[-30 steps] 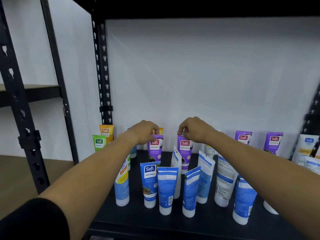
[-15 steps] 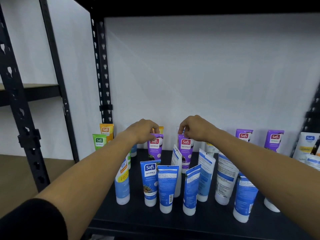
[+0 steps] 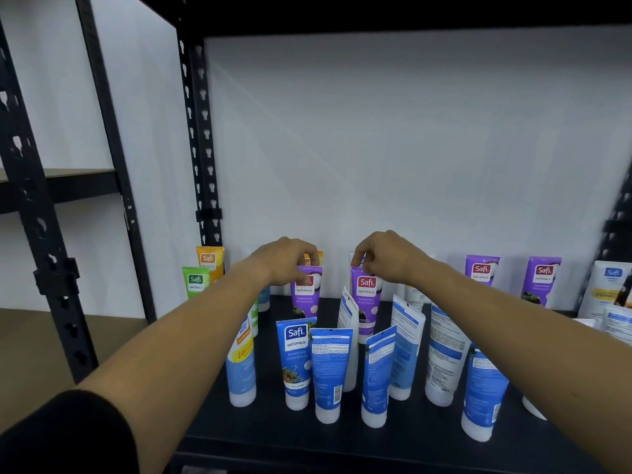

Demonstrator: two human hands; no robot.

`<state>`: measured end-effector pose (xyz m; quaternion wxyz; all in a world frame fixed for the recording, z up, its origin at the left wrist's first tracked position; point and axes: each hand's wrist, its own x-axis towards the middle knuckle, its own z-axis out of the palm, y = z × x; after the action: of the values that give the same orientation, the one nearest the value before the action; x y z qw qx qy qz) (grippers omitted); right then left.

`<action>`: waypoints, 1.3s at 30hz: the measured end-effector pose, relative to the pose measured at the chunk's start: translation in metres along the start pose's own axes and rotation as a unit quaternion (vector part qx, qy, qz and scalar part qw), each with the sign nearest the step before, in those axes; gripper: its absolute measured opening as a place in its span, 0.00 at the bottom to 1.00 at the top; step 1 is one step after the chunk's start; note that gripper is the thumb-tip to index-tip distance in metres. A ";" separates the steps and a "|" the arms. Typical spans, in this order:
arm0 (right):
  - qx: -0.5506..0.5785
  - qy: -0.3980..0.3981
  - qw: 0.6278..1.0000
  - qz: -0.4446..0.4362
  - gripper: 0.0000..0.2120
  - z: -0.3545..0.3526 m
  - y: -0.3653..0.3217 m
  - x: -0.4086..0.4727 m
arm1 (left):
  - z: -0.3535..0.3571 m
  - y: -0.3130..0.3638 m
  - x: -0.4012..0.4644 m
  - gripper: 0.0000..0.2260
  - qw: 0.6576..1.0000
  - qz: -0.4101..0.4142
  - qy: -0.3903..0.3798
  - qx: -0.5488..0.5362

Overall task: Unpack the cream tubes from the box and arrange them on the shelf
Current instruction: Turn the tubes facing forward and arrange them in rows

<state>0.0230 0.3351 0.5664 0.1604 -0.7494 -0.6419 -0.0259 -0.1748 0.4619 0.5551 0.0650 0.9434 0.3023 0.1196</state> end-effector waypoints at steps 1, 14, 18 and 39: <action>0.000 0.000 1.000 0.001 0.12 0.000 0.000 0.000 | 0.000 0.001 0.001 0.16 1.000 0.004 -0.001 0.010; 0.003 -0.002 1.000 0.004 0.12 0.001 0.002 0.001 | -0.003 0.005 0.004 0.15 0.998 0.015 0.000 0.056; -0.002 -0.001 1.000 0.002 0.12 0.002 0.001 0.000 | -0.001 0.005 0.004 0.15 0.998 0.017 0.005 0.061; -0.009 0.024 1.000 0.008 0.12 -0.022 -0.025 -0.016 | -0.023 0.010 -0.024 0.17 0.999 0.009 0.033 0.038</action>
<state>-0.0007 0.3170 0.5884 0.1686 -0.7554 -0.6314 -0.0483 -0.1949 0.4407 0.5751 0.0180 0.9436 0.2998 0.1397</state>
